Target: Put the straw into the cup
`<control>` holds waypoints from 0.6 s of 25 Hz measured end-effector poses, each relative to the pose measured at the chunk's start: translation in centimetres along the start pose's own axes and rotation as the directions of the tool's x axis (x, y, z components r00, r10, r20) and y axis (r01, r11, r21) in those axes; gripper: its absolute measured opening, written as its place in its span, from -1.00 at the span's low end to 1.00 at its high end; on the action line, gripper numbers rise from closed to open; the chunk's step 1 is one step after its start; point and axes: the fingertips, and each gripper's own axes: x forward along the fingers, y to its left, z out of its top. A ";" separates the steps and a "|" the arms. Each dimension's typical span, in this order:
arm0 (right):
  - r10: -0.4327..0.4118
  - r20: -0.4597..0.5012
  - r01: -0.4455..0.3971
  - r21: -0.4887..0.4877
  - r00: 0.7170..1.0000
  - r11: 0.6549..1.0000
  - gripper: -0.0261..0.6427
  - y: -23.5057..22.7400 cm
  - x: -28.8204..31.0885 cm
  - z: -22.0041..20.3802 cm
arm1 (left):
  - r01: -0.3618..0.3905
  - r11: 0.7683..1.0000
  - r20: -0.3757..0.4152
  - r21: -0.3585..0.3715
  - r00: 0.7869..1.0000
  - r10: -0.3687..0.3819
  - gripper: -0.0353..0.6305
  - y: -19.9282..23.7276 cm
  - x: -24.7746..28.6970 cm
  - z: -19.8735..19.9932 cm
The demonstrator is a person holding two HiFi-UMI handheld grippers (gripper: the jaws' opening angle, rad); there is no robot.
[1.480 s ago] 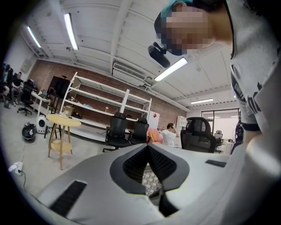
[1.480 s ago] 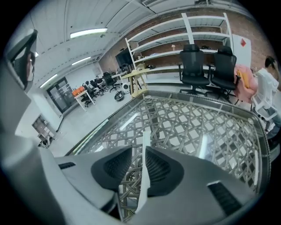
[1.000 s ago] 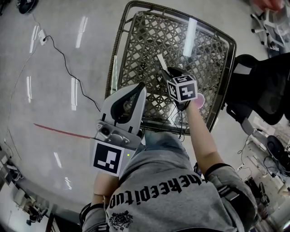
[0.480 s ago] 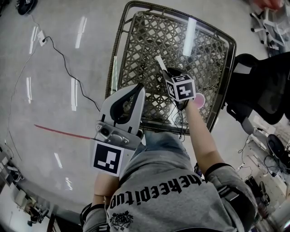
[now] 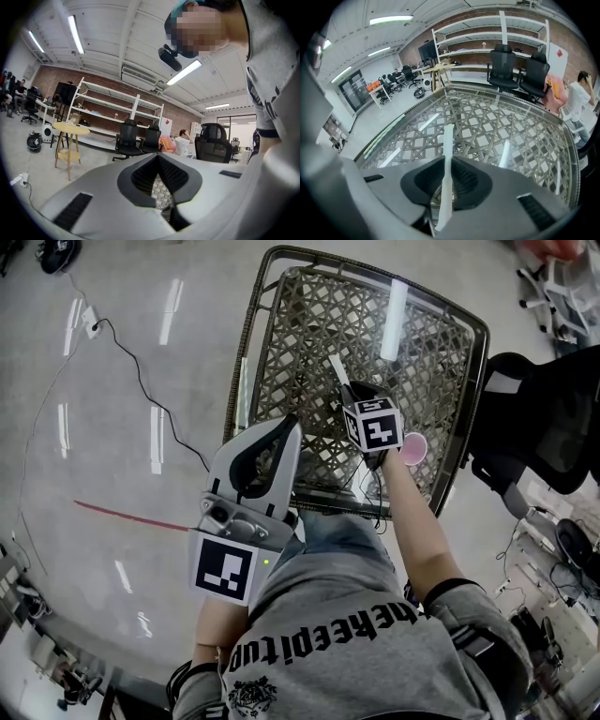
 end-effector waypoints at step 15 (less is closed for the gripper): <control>0.062 0.303 -0.096 0.098 0.951 0.991 -0.74 3.1 -7.8 4.8 | 0.098 0.995 0.017 0.028 0.995 -0.099 -0.82 -2.5 -1.3 1.2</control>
